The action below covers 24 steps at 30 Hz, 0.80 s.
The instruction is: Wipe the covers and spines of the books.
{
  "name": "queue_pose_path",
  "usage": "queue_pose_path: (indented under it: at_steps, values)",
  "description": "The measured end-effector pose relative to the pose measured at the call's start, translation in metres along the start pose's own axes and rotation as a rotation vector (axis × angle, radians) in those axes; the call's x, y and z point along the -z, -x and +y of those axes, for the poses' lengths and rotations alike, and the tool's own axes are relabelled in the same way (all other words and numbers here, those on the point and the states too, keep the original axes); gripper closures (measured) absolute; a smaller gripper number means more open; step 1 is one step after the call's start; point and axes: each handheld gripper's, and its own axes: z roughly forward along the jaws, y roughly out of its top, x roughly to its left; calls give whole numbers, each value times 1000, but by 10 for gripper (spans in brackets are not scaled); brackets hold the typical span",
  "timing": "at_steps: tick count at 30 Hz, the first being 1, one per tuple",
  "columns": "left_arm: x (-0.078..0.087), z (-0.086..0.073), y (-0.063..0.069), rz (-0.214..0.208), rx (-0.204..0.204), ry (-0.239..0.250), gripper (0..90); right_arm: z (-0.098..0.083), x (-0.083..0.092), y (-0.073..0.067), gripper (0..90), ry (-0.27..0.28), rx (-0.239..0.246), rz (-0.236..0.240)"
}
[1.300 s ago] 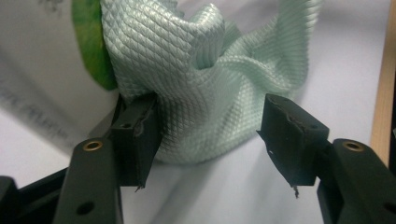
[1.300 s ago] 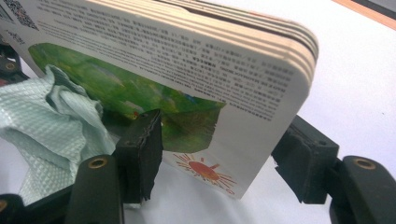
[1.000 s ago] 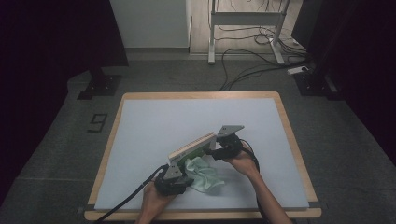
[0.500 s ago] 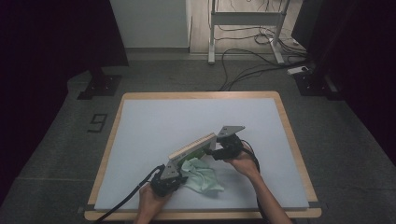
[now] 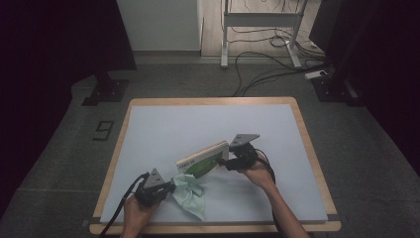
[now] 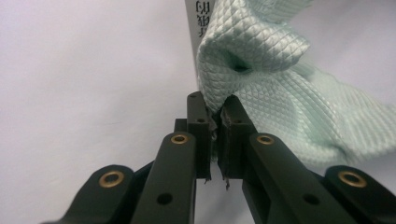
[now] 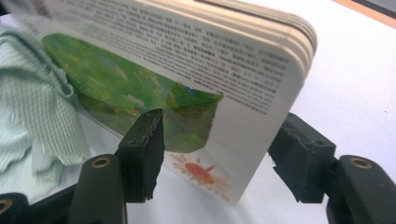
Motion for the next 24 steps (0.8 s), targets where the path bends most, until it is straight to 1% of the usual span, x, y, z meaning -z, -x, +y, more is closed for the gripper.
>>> queue_pose_path:
  at_steps: [2, 4, 5, 7, 8, 10, 12, 15, 17, 18, 20, 24]
  values:
    - [-2, -1, -5, -21, 14, -1, 840, 0, 0, 0, 382, 1, -2, 2]
    - [-4, -3, -7, -30, 21, 0, 839, -1, 0, 0, 408, 1, 2, -1]
    - [-6, -3, -7, -38, 16, 0, 839, -2, 0, 1, 453, 4, 3, -13]
    - [-7, -3, -5, -39, 13, -3, 839, -4, 1, 2, 549, 13, -11, -33]
    - [-8, -3, -5, -43, 14, 0, 838, -5, 2, 3, 569, 21, -22, -32]
    - [-8, -3, -5, -45, 15, 0, 838, -7, 3, 6, 572, 45, -52, -7]
    - [-9, -3, -6, -47, 18, -1, 838, -8, 3, 6, 587, 54, -61, -8]
    - [-8, -3, -7, -55, 21, -3, 837, -8, 4, 6, 602, 54, -45, -12]
    - [-6, -3, -7, -65, 25, 0, 837, -7, 5, 5, 607, 59, -48, -12]
    - [-5, -3, -8, -64, 26, -1, 837, -7, 5, 4, 606, 55, -37, -15]
    - [-2, -4, -9, -65, 27, -1, 836, -6, 5, 3, 607, 55, -33, -17]
    - [8, -8, -15, -47, 42, -14, 835, -8, 5, 2, 606, 57, -27, -24]
